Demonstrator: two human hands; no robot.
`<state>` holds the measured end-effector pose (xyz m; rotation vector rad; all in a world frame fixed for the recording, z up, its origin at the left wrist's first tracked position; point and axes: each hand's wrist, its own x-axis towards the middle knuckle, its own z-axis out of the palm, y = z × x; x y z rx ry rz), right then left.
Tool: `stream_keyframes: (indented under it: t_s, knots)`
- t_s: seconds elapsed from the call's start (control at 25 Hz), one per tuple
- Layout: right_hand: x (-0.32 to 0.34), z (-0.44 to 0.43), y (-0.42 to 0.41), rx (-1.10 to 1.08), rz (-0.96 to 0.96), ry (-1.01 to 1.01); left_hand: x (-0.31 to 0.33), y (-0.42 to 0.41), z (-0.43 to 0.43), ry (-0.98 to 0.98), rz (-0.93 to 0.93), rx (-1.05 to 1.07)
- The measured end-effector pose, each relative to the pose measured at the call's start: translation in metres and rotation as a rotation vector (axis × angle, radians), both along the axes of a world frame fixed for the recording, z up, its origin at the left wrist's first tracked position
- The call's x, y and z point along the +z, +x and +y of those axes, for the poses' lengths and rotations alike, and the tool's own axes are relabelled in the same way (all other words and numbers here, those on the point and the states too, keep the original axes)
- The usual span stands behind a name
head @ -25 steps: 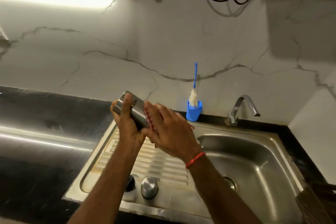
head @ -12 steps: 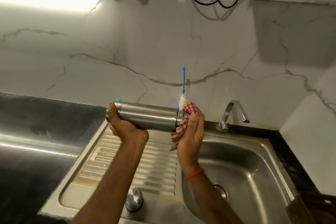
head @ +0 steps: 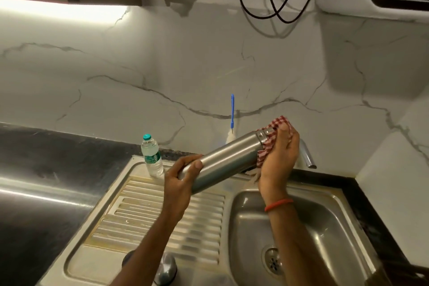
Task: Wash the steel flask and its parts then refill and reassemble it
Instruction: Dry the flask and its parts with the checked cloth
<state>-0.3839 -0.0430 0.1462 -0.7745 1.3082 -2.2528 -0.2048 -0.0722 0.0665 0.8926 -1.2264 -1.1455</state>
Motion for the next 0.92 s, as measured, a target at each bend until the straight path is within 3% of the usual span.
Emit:
stream_keyframes:
  t_s: [0.2, 0.28, 0.32, 0.4, 0.52, 0.56, 0.64, 0.76, 0.84, 0.92]
  knots:
    - [-0.008, 0.016, -0.022, 0.018, 1.131, -0.195, 0.004, 0.015, -0.003, 0.191, 0.156, -0.099]
    - [-0.001, 0.02, -0.035, -0.033, 1.356, -0.227, 0.006, 0.024, -0.006, 0.2, 0.107, -0.146]
    - [0.001, 0.02, -0.037, -0.047, 1.38, -0.253, 0.005, 0.025, -0.006, 0.163, 0.086, -0.155]
    - [0.003, 0.019, -0.031, -0.012, 1.214, -0.278, -0.001, 0.022, -0.003, 0.032, 0.067, -0.082]
    - [0.018, 0.014, -0.006, 0.044, 0.502, -0.031, -0.006, 0.006, 0.008, -0.125, 0.032, 0.079]
    - [0.022, 0.013, -0.001, 0.045, 0.375, 0.057, -0.003, 0.002, 0.012, -0.102, 0.037, 0.094]
    - [0.023, 0.015, 0.003, 0.029, 0.433, 0.073, 0.005, 0.002, 0.015, 0.164, 0.142, 0.005]
    - [0.026, 0.026, 0.011, 0.184, 0.775, -0.21, 0.013, 0.012, 0.018, 0.82, 0.28, -0.454]
    - [0.034, 0.027, 0.022, 0.359, 0.684, -0.3, 0.008, 0.005, 0.028, 1.004, 0.345, -0.628]
    - [0.033, 0.024, 0.037, 0.431, 0.44, -0.241, 0.007, -0.012, 0.037, 1.028, 0.445, -0.587]
